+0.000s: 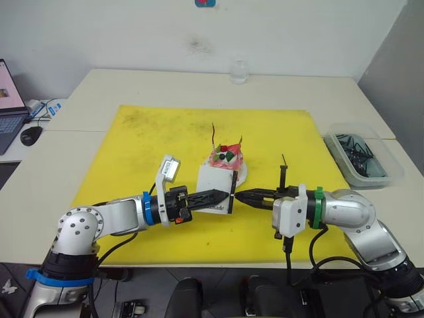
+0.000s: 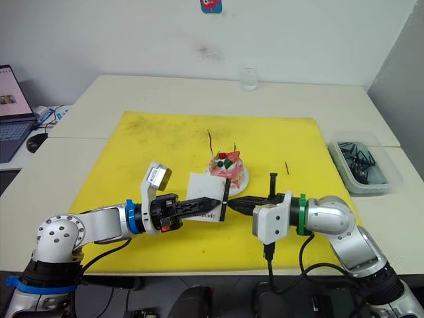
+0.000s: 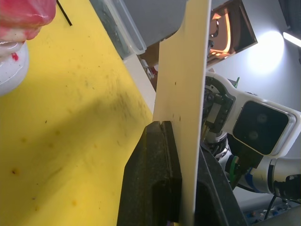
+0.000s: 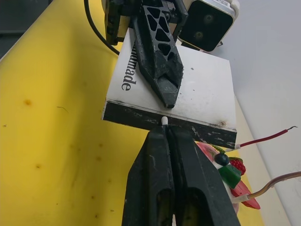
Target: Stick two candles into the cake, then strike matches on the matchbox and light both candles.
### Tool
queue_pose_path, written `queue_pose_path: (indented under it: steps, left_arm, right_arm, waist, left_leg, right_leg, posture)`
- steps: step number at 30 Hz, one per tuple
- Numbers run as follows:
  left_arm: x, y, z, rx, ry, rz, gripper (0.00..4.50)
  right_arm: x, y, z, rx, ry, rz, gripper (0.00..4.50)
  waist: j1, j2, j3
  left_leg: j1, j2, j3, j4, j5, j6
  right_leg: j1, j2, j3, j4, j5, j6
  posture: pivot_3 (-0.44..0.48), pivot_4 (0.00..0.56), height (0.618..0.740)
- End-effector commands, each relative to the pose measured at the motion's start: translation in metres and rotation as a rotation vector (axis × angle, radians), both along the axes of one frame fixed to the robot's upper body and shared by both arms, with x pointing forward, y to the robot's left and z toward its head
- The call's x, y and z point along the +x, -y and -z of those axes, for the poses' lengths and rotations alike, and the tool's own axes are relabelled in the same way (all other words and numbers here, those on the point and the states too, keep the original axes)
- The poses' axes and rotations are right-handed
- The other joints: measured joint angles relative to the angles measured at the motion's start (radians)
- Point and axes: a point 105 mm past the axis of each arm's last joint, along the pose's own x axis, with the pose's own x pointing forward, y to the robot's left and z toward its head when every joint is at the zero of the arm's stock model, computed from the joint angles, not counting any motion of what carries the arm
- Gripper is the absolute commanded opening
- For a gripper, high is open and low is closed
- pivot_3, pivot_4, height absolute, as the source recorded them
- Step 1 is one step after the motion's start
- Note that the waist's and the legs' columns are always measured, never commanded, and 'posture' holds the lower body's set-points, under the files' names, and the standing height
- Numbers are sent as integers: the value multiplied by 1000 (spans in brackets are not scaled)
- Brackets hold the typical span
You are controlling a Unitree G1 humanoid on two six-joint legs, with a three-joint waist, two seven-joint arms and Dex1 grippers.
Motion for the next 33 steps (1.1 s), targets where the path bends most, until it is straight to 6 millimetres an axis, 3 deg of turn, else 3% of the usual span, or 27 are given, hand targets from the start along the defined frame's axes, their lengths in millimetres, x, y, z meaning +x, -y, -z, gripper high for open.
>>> queue_pose_path:
  steps: [1,4,7,11,15,25,29,33]
  left_arm:
    - [-12,16,-19,-85,52,97,0]
    - [-11,16,-24,-91,73,99,0]
    - [1,9,-41,-73,173,53,0]
    - [27,-18,-81,-43,336,-63,0]
    - [16,-27,-91,3,376,-31,0]
    - [-6,-58,-29,138,196,-140,0]
    - [-5,-76,-1,205,123,-216,0]
    - [-8,-75,16,237,98,-202,0]
  right_arm:
    - [-6,-6,11,-53,-46,-41,20]
    - [-11,-4,18,-87,-78,-64,20]
    - [-30,-3,33,-161,-141,-154,20]
    - [-51,3,42,-228,-188,-235,20]
    - [-38,4,26,-186,-159,-193,20]
    - [-6,-8,-32,-10,-89,-46,20]
    - [8,-21,-54,39,-31,2,20]
    - [25,-39,-77,77,43,59,20]
  waist:
    - [0,0,0]
    - [0,0,0]
    - [2,0,0]
    - [15,0,0]
    - [-3,0,0]
    - [-8,1,0]
    - [-8,1,0]
    - [-7,1,0]
  left_leg:
    - [0,0,0,0,0,0]
    - [0,0,0,0,0,0]
    - [0,0,0,0,0,0]
    - [0,-1,1,0,0,0]
    - [1,-1,2,0,0,0]
    - [1,1,0,0,0,0]
    - [1,1,0,0,0,0]
    - [1,1,1,0,0,0]
  right_leg:
    - [0,0,0,0,0,0]
    - [0,0,0,0,0,0]
    - [0,0,0,0,0,0]
    - [0,2,-2,0,0,0]
    - [0,2,0,0,0,0]
    - [0,0,0,0,0,0]
    - [0,-1,0,0,0,-1]
    - [-1,-1,0,0,0,-2]
  posture:
    - [0,150,740]
    - [0,150,740]
    - [0,150,740]
    - [0,150,740]
    - [0,150,740]
    - [0,150,740]
    - [0,150,740]
    - [0,150,740]
